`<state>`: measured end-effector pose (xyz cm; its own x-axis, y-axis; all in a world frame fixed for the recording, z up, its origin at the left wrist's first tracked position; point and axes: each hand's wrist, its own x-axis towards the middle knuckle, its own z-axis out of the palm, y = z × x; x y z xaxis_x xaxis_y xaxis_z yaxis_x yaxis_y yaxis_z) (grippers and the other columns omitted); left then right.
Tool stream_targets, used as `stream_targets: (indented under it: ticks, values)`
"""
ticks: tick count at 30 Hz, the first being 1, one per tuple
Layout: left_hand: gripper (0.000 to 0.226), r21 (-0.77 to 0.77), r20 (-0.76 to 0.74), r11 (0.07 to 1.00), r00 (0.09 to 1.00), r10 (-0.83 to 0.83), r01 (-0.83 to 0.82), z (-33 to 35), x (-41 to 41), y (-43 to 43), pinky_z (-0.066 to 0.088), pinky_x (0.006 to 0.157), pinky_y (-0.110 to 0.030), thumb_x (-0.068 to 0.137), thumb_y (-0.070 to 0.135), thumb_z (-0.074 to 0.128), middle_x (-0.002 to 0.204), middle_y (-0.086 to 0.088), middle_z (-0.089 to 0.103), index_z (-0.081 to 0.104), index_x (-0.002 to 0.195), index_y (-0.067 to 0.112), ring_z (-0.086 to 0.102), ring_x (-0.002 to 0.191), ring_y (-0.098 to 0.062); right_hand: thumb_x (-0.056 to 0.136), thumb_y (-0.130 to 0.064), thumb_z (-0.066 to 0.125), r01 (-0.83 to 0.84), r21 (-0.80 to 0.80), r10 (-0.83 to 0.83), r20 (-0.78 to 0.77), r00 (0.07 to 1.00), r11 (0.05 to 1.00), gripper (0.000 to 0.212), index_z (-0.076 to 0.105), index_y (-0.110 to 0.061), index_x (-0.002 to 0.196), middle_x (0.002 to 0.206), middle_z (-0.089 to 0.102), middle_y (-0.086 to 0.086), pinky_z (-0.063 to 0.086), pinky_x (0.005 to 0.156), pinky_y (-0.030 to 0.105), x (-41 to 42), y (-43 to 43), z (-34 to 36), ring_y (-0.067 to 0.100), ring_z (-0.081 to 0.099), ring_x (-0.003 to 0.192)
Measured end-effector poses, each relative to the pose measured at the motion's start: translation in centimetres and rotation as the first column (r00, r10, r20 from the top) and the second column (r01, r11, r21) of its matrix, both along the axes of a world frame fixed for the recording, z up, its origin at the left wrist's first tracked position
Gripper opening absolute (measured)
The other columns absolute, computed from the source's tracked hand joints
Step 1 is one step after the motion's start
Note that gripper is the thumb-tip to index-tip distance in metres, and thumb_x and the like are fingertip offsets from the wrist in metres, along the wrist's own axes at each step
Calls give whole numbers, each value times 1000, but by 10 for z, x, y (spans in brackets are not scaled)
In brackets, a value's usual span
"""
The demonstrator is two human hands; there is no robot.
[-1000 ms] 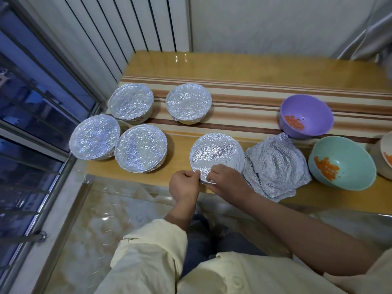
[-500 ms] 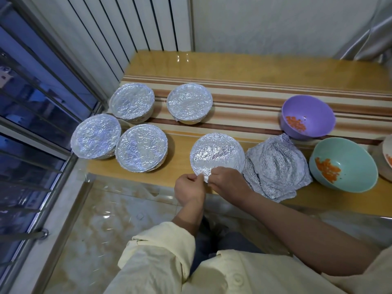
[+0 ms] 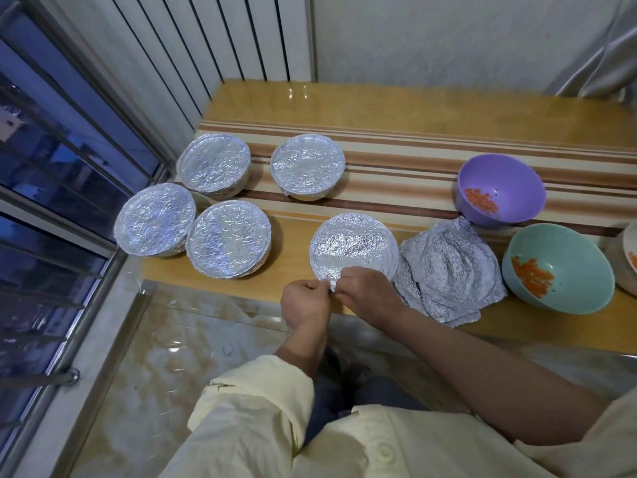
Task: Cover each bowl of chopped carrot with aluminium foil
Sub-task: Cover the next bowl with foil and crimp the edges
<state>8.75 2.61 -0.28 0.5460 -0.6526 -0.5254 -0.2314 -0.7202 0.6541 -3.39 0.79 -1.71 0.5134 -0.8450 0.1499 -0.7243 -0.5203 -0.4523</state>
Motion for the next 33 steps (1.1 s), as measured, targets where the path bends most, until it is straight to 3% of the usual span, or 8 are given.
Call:
stream_targets:
  ticks: [4, 7, 14, 20, 25, 30, 33]
  values:
    - [22, 9, -23, 1000, 1000, 0, 0, 2, 1, 3, 52, 72, -28, 81, 41, 74, 80, 1, 77, 80, 77, 20, 70, 80, -22, 65, -12, 65, -12, 18, 12, -4, 1000, 1000, 10, 61, -6, 58, 57, 51, 5, 37, 42, 25, -1, 1, 1, 25, 52, 50]
    - [19, 11, -10, 1000, 1000, -23, 23, 3, 2, -1, 49, 67, -26, 81, 33, 73, 79, -1, 76, 79, 74, 17, 71, 81, -25, 65, -13, 64, -5, 15, 5, -1, 1000, 1000, 11, 61, -7, 57, 57, 51, 4, 34, 43, 24, 0, 1, 2, 24, 52, 50]
    - [27, 12, -41, 999, 998, -38, 38, 0, 2, 2, 58, 76, -32, 75, 49, 75, 73, 4, 75, 76, 69, 23, 72, 76, -20, 70, -16, 58, 3, -12, -2, 20, 1000, 1000, 16, 61, -8, 57, 55, 50, 4, 35, 40, 25, -1, 0, 3, 24, 52, 48]
    - [17, 26, 27, 995, 995, -98, 98, 3, 4, -6, 51, 67, -27, 79, 32, 72, 75, -4, 75, 79, 73, 17, 71, 77, -27, 60, -4, 78, 10, 5, -9, -5, 1000, 1000, 20, 59, -7, 55, 56, 50, 5, 34, 40, 25, 1, -1, 3, 25, 52, 50]
    - [15, 40, 50, 990, 989, -137, 135, 6, 11, -16, 47, 65, -24, 77, 30, 72, 76, -2, 76, 80, 74, 18, 71, 78, -24, 55, -15, 89, -10, -19, 9, -14, 1000, 1000, 29, 67, -9, 72, 68, 58, 4, 42, 49, 26, -8, 3, 5, 25, 59, 62]
    - [20, 10, 62, 993, 991, -119, 119, 4, 14, -19, 51, 73, -27, 81, 38, 74, 81, 2, 76, 78, 78, 18, 70, 82, -23, 55, -6, 86, 17, -59, -23, -90, 996, 998, 24, 63, -9, 63, 63, 56, 3, 41, 48, 25, -9, 4, 5, 24, 58, 59]
    - [27, -34, 65, 997, 996, -63, 65, 5, 6, -7, 46, 76, -28, 81, 46, 75, 82, 5, 70, 68, 81, 20, 62, 81, -20, 58, -1, 81, 17, -51, -21, -77, 997, 999, 20, 62, -8, 59, 59, 54, 4, 39, 46, 25, -6, 1, 3, 24, 55, 55]
